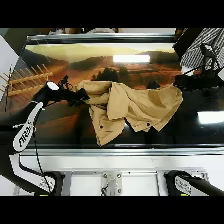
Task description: Fold the clothes and pants, and hang the long-sleeved shirts on hangers.
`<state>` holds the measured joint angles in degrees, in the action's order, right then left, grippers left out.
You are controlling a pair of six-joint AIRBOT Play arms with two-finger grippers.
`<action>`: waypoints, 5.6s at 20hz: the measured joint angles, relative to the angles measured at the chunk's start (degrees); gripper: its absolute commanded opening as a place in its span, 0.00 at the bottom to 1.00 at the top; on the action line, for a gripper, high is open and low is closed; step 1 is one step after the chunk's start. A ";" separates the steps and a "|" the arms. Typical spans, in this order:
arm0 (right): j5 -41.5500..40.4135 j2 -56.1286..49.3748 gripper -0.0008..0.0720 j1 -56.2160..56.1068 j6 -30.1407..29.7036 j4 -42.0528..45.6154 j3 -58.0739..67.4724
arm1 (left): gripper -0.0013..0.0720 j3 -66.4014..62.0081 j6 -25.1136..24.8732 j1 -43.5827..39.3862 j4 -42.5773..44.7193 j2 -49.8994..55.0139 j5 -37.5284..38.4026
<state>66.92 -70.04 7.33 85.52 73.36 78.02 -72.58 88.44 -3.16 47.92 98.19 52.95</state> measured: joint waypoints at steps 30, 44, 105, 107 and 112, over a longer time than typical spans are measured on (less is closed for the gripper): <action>-11.91 17.14 0.03 -0.59 8.17 4.39 25.18 | 0.04 -21.88 3.43 4.74 5.79 -48.54 15.52; -6.73 -10.51 0.90 0.57 0.50 -11.30 23.91 | 0.93 -19.10 4.04 10.03 8.11 -7.87 15.10; 5.77 -0.70 0.97 -37.29 10.08 18.99 -10.47 | 0.87 17.81 4.68 -24.17 20.31 -33.59 7.96; 3.96 -1.79 0.96 -44.39 14.36 22.47 -14.69 | 0.87 17.79 6.05 -23.98 23.56 -34.56 8.26; 1.46 -8.26 0.96 -55.69 21.92 30.16 -18.29 | 0.87 17.79 7.61 -23.56 27.65 -37.70 8.68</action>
<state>68.38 -78.30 -48.36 107.44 103.53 59.72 -54.78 96.05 -26.72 75.57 60.49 61.63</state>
